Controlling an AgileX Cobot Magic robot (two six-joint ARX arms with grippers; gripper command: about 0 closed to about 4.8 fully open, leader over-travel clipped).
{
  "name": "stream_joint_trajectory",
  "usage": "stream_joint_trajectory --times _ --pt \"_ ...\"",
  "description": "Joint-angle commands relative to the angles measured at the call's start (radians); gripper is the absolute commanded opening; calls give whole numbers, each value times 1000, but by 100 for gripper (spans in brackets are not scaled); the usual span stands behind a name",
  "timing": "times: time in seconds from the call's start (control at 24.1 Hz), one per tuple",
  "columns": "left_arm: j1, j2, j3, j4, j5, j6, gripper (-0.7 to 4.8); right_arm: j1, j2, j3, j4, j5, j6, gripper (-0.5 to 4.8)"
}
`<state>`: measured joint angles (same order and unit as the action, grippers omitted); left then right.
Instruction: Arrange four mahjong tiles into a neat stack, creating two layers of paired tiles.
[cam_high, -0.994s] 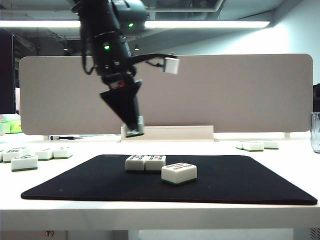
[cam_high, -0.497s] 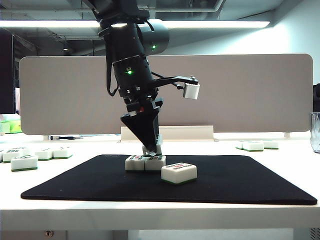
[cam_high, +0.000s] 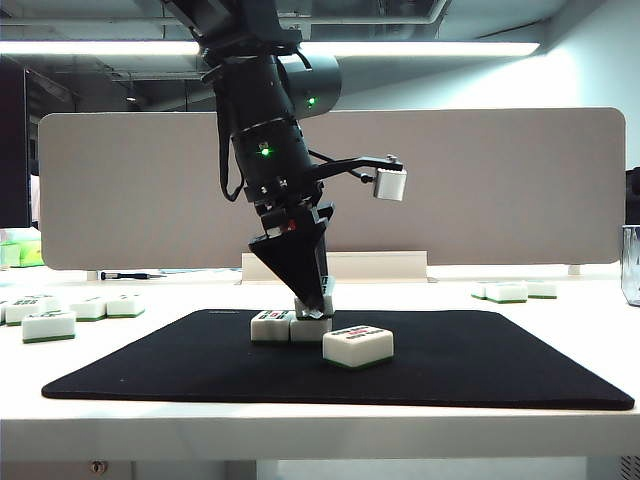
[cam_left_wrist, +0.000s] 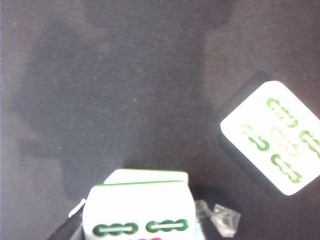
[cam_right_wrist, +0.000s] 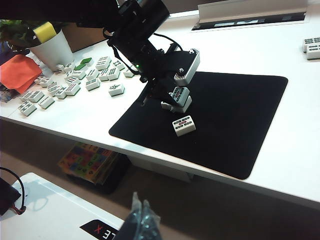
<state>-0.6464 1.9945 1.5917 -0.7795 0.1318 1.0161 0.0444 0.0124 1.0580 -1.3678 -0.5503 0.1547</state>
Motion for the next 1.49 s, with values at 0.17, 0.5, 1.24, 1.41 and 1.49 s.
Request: stream_joint_trajectory --times 0.17,0.5,1.24,1.41,1.49 --pt "-1 1 -1 -11 0 -29 241 1 -13 4 10 -2 -6 -1" --pt "0 1 -1 -8 -43 -29 247 1 -13 4 -1 -2 -5 -1" --pt "0 0 -1 16 -87 -35 350 1 -13 4 -12 -2 -5 -1" --pt "-25 -19 0 -2 -87 -137 350 1 -13 4 -12 -2 -6 -1" --pt "-43 -36 0 -10 -87 -137 350 1 -13 4 -12 -2 -5 -1"
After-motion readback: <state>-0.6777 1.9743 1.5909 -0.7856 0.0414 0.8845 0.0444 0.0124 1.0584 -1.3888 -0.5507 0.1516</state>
